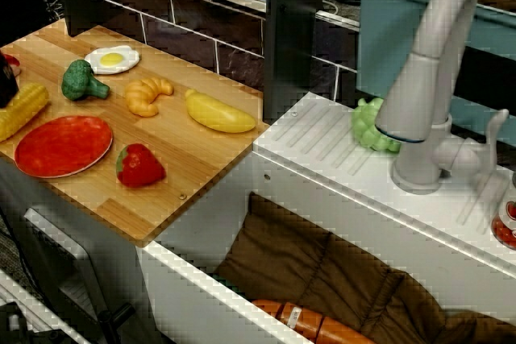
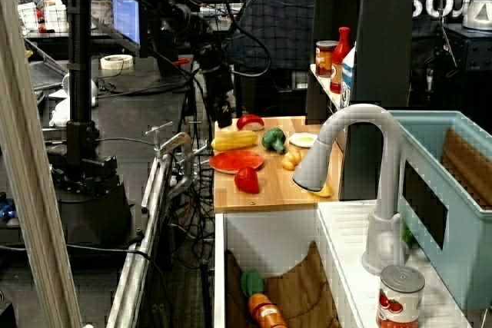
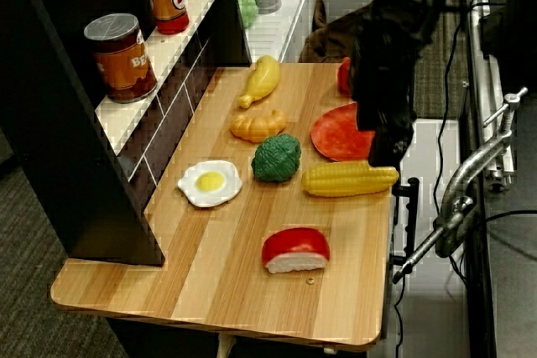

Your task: Put corn on plate

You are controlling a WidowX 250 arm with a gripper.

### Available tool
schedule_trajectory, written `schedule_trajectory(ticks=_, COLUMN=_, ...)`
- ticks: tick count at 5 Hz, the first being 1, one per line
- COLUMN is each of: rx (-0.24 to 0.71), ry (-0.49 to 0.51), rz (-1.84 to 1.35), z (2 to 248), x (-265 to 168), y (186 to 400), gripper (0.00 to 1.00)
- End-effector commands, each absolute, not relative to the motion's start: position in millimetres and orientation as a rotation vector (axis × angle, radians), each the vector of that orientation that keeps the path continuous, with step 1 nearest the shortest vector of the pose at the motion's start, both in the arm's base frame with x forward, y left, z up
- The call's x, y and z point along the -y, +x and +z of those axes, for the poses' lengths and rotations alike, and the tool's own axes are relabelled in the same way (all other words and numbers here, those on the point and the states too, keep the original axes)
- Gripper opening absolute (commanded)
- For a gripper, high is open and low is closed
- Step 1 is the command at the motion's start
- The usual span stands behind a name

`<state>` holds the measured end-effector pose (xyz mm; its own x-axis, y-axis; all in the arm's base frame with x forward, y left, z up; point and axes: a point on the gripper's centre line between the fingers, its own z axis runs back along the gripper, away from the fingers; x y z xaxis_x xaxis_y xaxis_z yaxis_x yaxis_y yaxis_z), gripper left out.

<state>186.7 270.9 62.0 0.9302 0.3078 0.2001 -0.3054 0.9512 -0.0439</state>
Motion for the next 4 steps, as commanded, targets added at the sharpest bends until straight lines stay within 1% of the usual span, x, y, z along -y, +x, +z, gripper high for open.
schedule_trajectory(ticks=1, rx=0.304, ry=-0.013, rz=0.33, z=65, x=-272, y=181, gripper=1.0)
schedule_trajectory(ticks=2, rx=0.272, ry=-0.026, rz=0.307, z=63, x=-272, y=180, gripper=1.0)
schedule_trajectory(ticks=3, rx=0.244, ry=-0.069, rz=0.273, z=64, x=-273, y=186, gripper=1.0)
schedule_trajectory(ticks=4, rx=0.246, ry=-0.096, rz=0.202, z=59, x=-275, y=205, gripper=1.0)
